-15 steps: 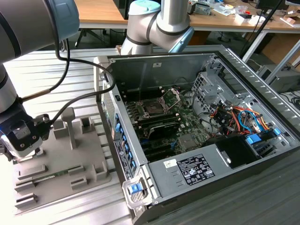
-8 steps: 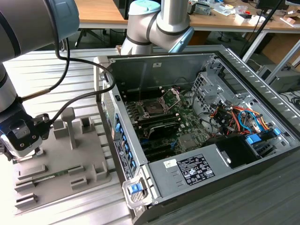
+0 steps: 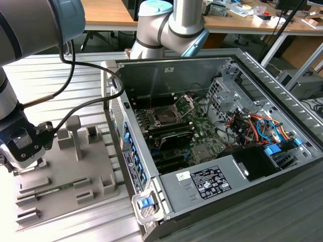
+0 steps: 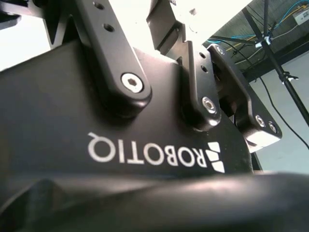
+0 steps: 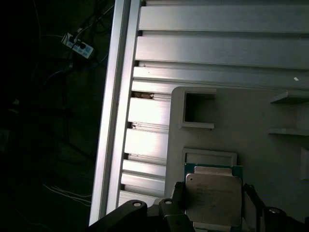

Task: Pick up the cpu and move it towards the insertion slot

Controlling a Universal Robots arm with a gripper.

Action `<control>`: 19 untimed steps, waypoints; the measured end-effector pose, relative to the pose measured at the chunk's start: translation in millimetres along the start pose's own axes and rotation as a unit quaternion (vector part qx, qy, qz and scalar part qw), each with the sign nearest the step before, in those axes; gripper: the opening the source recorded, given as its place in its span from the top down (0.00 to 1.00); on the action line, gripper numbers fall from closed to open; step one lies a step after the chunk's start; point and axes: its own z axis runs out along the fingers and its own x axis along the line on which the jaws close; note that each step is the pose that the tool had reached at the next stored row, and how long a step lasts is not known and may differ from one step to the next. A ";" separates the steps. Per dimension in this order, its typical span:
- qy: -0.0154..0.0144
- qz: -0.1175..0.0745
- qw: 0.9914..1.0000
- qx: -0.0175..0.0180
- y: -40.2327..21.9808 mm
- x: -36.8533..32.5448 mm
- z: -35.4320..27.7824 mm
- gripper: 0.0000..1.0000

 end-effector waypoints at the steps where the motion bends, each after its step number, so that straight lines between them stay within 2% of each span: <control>1: 0.000 0.000 1.000 0.000 0.0 0.0 -0.2 0.45; 19: 0.000 0.000 1.000 -0.001 0.2 0.0 -4.2 0.45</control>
